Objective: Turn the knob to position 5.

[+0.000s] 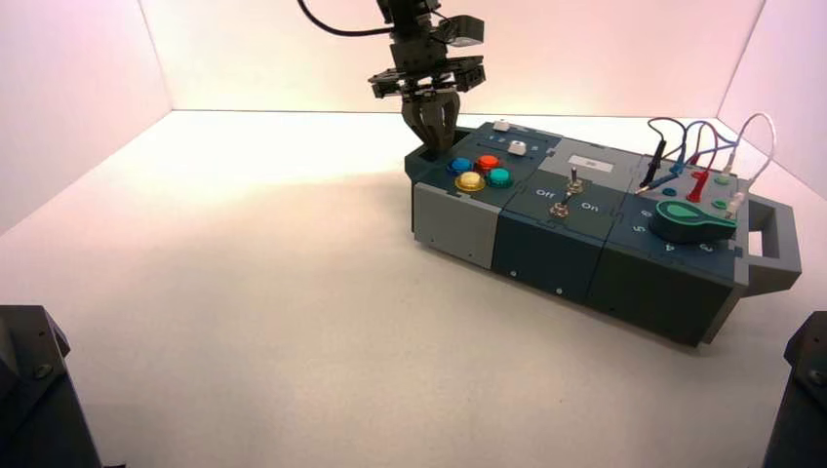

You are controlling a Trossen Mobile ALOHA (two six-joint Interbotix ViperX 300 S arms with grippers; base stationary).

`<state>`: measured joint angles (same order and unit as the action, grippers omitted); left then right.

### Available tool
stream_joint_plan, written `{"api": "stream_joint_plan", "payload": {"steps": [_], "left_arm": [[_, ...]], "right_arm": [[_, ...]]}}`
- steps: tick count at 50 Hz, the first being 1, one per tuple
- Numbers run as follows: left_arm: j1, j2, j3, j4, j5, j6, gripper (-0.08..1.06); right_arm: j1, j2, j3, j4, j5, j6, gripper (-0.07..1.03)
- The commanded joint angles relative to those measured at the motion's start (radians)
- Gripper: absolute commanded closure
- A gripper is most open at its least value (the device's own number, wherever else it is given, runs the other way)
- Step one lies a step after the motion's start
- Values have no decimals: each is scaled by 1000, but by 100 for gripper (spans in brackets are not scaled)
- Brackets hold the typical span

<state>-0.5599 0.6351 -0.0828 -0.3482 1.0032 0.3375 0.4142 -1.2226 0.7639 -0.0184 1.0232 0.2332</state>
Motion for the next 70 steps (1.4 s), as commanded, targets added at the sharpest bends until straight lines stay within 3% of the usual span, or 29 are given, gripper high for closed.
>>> {"api": "stream_joint_plan", "payload": {"steps": [1, 36, 55, 64, 70], "left_arm": [[106, -43, 25, 11, -2, -2, 101], [176, -163, 239, 18, -61, -5, 101], [184, -242, 413, 14, -112, -26, 101], [207, -279, 489, 14, -155, -26, 101], [227, -301, 505, 14, -173, -25, 101]], "right_arm": [[0, 20, -40, 3, 11, 3, 64], [0, 60, -38, 12, 38, -3, 64], [0, 74, -35, 14, 77, -3, 64], [0, 86, -29, 20, 83, -20, 64], [2, 114, -25, 38, 83, -41, 64]]}}
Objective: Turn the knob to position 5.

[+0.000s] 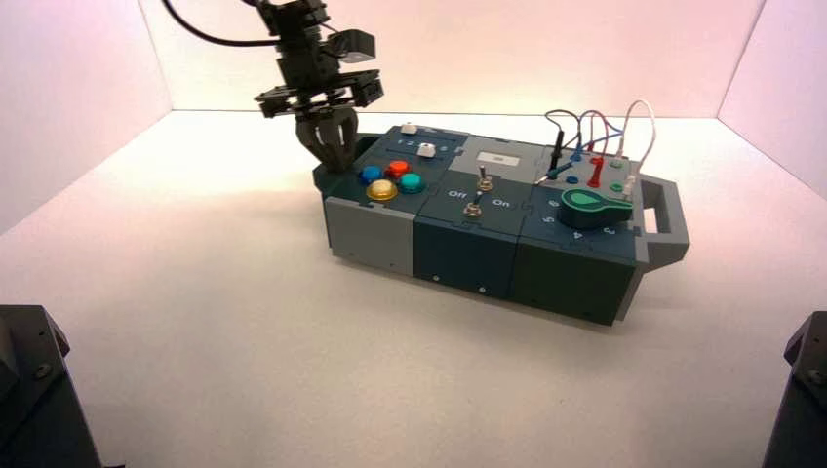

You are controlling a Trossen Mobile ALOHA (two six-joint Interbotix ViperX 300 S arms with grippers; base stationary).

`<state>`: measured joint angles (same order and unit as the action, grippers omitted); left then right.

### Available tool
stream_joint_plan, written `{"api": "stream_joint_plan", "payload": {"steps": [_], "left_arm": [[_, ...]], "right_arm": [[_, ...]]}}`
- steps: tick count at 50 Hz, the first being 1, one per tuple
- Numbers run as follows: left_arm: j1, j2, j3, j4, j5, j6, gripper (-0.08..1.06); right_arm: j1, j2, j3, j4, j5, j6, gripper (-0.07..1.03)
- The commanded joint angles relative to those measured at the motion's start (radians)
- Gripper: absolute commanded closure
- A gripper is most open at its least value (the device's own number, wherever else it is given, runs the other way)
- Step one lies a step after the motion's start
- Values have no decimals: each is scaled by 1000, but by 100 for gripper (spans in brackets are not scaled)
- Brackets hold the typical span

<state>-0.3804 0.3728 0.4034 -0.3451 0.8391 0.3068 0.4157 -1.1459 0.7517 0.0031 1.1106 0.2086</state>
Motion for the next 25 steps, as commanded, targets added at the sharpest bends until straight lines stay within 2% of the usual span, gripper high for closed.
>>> {"api": "stream_joint_plan", "payload": {"steps": [1, 10, 18, 25], "left_arm": [[49, -43, 17, 12, -12, 8, 101], [51, -58, -26, 11, -12, 11, 101], [51, -29, -112, 6, 14, 11, 100], [37, 9, -193, 2, 78, 9, 91]], "right_arm": [[0, 44, -12, 21, -5, -21, 64], [0, 72, -9, 38, -5, -41, 64], [0, 66, -2, 43, -6, -43, 64], [0, 51, 12, 51, -6, -43, 64]]}}
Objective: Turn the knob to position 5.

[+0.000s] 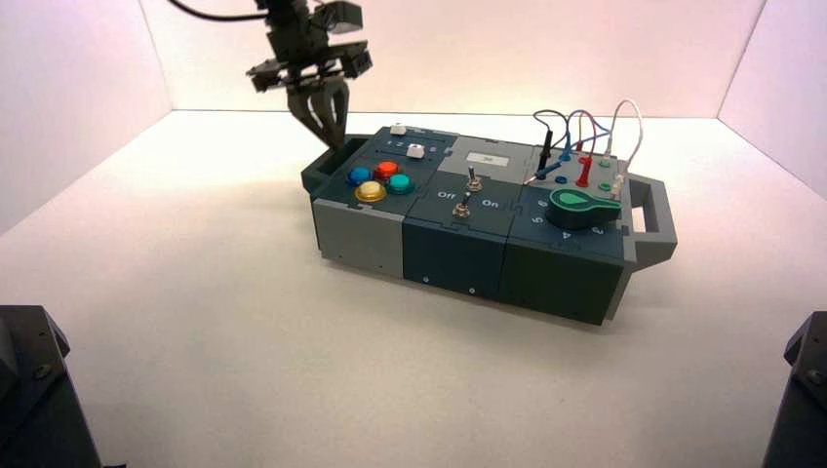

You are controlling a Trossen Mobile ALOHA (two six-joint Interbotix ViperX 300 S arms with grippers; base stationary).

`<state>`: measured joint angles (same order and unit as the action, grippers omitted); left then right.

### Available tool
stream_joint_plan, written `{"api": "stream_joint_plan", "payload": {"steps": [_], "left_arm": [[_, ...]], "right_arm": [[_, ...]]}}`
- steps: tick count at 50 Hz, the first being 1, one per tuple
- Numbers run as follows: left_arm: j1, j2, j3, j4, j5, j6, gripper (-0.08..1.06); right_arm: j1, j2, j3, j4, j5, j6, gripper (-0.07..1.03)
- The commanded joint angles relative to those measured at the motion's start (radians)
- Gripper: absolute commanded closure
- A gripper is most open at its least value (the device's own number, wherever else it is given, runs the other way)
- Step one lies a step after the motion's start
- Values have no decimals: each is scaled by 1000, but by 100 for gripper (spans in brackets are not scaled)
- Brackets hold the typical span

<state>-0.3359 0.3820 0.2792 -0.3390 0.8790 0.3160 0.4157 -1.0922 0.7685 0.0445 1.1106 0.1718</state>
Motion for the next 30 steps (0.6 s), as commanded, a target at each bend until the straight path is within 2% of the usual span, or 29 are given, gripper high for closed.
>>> {"api": "stream_joint_plan", "payload": {"steps": [1, 12, 17, 23, 30], "left_arm": [[-11, 0, -78, -5, 44, -2, 91], [-38, -58, -100, -5, 58, -9, 91], [-43, -112, -94, -5, 63, -20, 92], [-43, -170, -80, -5, 66, -23, 95], [-43, -255, -60, -5, 66, -26, 97]], "right_arm": [[0, -3, 2, 11, -5, -6, 64], [0, 3, 54, 21, -5, -3, 64], [0, 29, 87, 37, -5, -3, 66], [0, 69, 109, 49, -9, -6, 73], [0, 92, 135, 51, -32, -6, 75]]}}
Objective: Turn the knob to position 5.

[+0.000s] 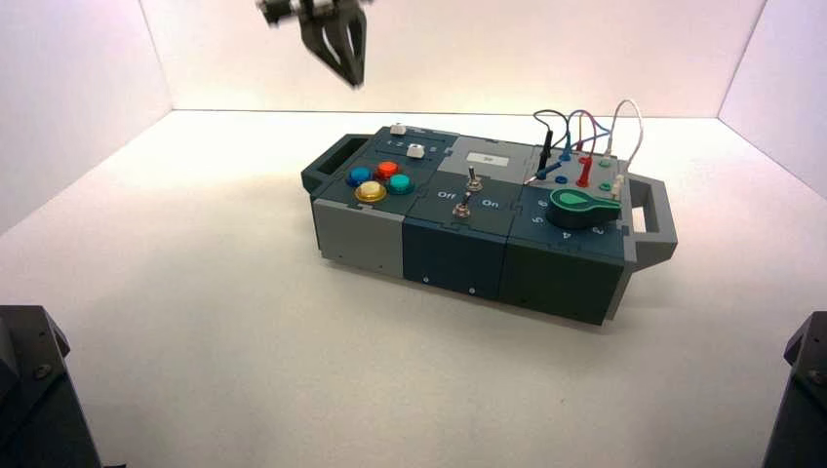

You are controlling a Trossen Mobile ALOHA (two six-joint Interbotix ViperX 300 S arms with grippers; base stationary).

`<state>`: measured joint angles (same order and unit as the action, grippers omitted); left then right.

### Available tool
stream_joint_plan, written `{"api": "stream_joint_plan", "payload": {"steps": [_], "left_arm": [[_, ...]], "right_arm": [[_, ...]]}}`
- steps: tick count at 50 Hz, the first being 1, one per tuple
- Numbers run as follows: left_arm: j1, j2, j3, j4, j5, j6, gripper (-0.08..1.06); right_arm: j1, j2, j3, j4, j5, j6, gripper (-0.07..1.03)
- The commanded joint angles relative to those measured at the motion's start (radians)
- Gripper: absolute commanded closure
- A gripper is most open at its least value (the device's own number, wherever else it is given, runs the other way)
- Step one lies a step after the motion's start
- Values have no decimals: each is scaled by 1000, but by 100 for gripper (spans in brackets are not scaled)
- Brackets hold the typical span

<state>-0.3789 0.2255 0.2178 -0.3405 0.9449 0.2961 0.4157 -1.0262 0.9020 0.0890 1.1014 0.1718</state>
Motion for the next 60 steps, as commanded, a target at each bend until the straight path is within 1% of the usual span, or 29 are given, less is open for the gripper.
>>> {"api": "stream_joint_plan", "payload": {"steps": [1, 4, 8, 10, 14, 18, 25, 30, 37, 42, 46, 52, 60], "left_arm": [[-2, -110, 6, -3, 0, -8, 97], [-5, -147, 15, -3, 0, -8, 98], [-12, -192, 28, -9, 0, -8, 98], [-21, -215, 34, -12, 3, -9, 98], [-38, -239, 41, -18, 9, -8, 98], [-67, -262, 57, -23, 12, -9, 98], [-92, -287, 74, -26, 11, -14, 98], [-94, -308, 83, -26, 9, -14, 98], [-94, -339, 97, -26, 9, -11, 98], [-94, -365, 103, -26, 9, -9, 98], [-94, -383, 110, -25, 8, -6, 98], [-94, -405, 117, -26, 8, 0, 98], [-94, -420, 118, -25, 8, 3, 98]], "right_arm": [[0, 28, 5, 5, -25, -5, 75], [0, 38, 17, 6, -34, -5, 78], [-2, 55, 32, 6, -49, -5, 79], [0, 61, 37, 5, -57, -5, 80], [-2, 87, 37, 3, -63, -6, 86], [-2, 120, 32, 2, -71, -6, 88], [-5, 186, 3, 9, -58, -2, 93], [-5, 245, -44, 14, -54, 5, 96], [-29, 350, -97, -3, -52, 2, 97], [-31, 413, -110, -3, -51, 2, 97], [-31, 466, -107, -5, -44, 2, 97], [-31, 515, -97, -6, -46, 2, 97], [-31, 546, -86, -5, -51, 2, 98]]}}
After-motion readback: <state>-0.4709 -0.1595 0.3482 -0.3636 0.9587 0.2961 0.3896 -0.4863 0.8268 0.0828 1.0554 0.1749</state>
